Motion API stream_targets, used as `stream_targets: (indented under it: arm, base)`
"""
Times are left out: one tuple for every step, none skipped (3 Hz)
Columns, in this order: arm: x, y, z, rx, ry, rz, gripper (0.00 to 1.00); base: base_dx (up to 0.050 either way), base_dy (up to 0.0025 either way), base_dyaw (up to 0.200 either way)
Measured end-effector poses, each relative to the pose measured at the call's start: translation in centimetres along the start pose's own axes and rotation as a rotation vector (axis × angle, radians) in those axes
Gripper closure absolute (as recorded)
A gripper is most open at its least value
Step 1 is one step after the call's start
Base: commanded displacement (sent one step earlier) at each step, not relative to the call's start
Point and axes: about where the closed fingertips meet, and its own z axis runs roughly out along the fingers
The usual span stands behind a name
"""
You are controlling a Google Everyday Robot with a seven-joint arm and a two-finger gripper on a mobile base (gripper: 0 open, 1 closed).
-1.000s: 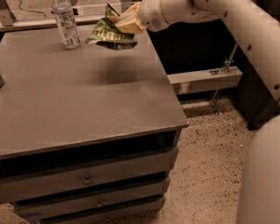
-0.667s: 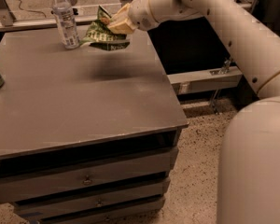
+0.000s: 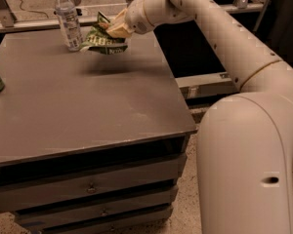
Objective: Move green jalapeno chip bag near blue plastic bottle
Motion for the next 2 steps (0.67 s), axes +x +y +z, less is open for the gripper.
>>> stream_targets:
  arm:
    - [1.5,-1.4,1.9,0.013,0.003,0.039,1.00]
    - [1.9,-2.2,3.5,0.012,0.000,0.074,0.84]
  base:
    - [0.000,0.00000,0.000]
    - [0.000,0.00000,0.000]
